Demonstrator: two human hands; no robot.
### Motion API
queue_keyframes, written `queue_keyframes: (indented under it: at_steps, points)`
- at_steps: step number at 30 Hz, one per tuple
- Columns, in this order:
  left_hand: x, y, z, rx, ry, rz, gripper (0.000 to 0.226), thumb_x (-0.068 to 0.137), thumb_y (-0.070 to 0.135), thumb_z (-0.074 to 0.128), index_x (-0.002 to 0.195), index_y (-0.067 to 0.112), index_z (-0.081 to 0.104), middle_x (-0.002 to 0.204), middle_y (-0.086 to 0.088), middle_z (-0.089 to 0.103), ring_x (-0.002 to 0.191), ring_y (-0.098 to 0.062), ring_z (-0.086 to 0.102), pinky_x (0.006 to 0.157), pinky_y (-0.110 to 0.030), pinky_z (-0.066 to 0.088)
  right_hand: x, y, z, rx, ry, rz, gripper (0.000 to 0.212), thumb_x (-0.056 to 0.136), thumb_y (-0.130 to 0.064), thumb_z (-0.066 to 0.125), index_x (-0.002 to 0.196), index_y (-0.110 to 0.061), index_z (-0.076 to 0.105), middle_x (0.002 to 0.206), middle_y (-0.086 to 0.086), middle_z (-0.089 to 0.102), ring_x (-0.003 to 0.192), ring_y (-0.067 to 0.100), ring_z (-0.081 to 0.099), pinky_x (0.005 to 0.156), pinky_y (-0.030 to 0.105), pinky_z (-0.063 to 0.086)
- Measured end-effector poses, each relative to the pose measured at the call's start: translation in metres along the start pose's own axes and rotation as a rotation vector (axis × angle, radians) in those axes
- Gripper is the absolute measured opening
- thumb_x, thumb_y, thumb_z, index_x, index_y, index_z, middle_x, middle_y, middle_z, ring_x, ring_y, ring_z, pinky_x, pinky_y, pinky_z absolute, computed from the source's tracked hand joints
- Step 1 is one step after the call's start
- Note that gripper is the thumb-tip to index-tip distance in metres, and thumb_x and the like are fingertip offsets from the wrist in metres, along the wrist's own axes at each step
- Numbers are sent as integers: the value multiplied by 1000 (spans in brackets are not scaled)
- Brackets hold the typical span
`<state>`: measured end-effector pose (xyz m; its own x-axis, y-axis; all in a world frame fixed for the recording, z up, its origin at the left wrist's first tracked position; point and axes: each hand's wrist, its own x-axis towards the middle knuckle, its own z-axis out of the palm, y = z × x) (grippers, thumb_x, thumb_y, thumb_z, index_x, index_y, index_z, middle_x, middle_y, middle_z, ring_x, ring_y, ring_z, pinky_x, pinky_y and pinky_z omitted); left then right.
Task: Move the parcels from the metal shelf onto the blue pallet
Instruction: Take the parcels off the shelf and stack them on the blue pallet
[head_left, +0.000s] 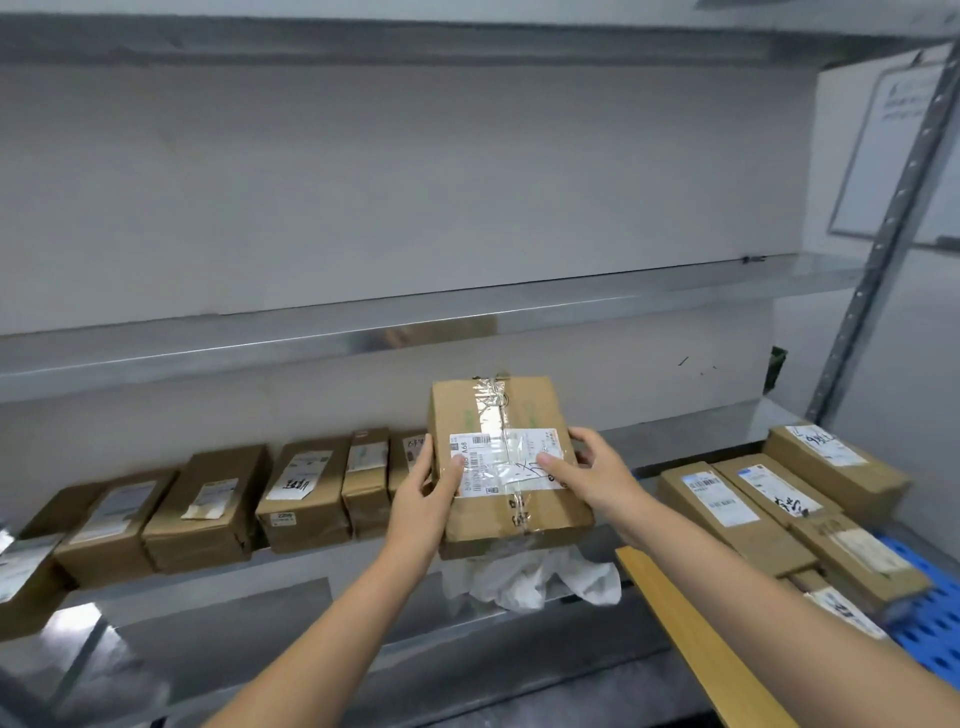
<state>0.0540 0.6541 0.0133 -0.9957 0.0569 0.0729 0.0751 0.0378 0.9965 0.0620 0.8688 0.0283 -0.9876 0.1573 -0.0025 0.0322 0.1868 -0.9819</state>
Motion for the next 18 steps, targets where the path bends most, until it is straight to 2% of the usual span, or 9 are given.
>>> queue_keyframes:
  at_steps: [3, 8, 10, 12, 14, 15, 18]
  points:
    - [9, -1, 6, 2, -45, -15, 58, 93, 44, 58, 147, 39, 37, 132, 8, 60, 112, -13, 62, 91, -39, 56, -1, 1, -3, -38, 61, 12, 54, 85, -37, 69, 132, -28, 45, 115, -13, 56, 102, 8, 57, 71, 25, 50]
    - [27, -3, 19, -3, -154, -30, 59, 93, 46, 57, 147, 39, 35, 135, 6, 57, 120, -18, 57, 95, -44, 53, -6, 1, -13, -69, 180, 41, 51, 85, -39, 69, 131, -31, 48, 116, -15, 58, 102, 4, 56, 73, 26, 51]
    - [33, -6, 28, 1, -200, -32, 61, 93, 47, 57, 148, 40, 32, 132, 10, 58, 115, -13, 58, 91, -36, 55, -12, 2, -21, -66, 229, 59, 50, 85, -39, 69, 130, -32, 50, 117, -13, 60, 105, 8, 58, 82, 34, 54]
    - [35, -6, 43, -2, -253, -26, 62, 92, 47, 57, 149, 40, 32, 118, 22, 59, 105, -1, 59, 76, -19, 54, -21, 4, -34, -58, 296, 76, 49, 85, -38, 70, 129, -31, 52, 116, -12, 61, 106, 11, 58, 88, 39, 54]
    - [33, -3, 61, -6, -304, -20, 61, 92, 47, 57, 148, 41, 31, 105, 32, 55, 95, 6, 58, 63, -11, 50, -32, 5, -49, -66, 361, 87, 46, 84, -38, 71, 126, -32, 54, 112, -14, 61, 103, 9, 59, 85, 37, 55]
    - [31, -2, 71, -10, -331, -17, 61, 92, 47, 57, 147, 41, 32, 104, 32, 55, 93, 7, 59, 62, -10, 50, -38, 6, -58, -66, 400, 95, 43, 84, -38, 71, 124, -33, 54, 111, -14, 61, 101, 9, 60, 83, 37, 55]
    - [21, -2, 103, -35, -426, 1, 59, 92, 47, 58, 147, 39, 36, 117, 20, 63, 99, 2, 62, 74, -18, 54, -62, 6, -83, -68, 505, 112, 38, 84, -37, 71, 118, -37, 53, 104, -19, 58, 93, 3, 60, 70, 26, 54]
